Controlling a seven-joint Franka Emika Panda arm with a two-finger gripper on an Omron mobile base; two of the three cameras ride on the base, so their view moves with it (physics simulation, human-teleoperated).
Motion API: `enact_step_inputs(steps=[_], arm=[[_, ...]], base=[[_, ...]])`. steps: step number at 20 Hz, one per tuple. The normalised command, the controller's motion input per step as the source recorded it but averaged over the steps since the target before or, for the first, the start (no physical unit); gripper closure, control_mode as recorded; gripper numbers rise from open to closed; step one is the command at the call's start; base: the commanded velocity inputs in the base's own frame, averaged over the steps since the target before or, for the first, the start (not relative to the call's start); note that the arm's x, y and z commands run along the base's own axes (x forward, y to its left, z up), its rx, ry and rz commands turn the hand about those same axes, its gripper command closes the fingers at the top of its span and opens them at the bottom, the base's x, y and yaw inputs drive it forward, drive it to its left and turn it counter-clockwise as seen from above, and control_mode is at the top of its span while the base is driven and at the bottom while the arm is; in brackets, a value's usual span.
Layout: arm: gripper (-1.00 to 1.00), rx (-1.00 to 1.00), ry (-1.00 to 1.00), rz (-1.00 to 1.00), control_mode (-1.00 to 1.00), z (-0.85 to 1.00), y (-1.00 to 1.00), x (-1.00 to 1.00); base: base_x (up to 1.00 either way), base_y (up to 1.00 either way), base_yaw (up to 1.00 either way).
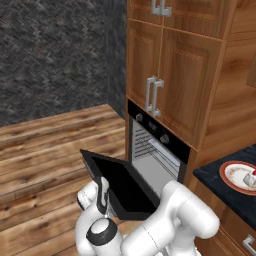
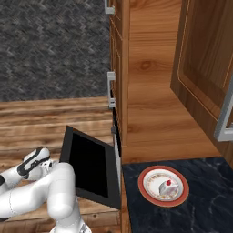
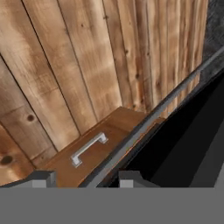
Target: Take the baked cake out of the oven and place it on the plate for cooling. Then close the oven door.
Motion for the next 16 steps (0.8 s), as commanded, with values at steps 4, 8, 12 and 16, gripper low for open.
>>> enact_step_inputs(steps=[4, 8, 12, 16], arm=[[-1.0, -0.53, -0.43, -0.82, -1.0, -1.0, -0.03, -0.21], [-1.0, -0.52, -0.47, -0.82, -1.0, -1.0, -0.05, -0.26], [-1.0, -0.49, -0.44, -0.82, -1.0, -1.0, -0.08, -0.23], [-1.0, -0.46, -0.41, -0.81, -1.0, -1.0, -0.14, -0.18]], base=[[0.0, 0.0, 0.0], [0.0, 0.0, 0.0], [0.0, 0.0, 0.0], [0.0, 0.0, 0.0]])
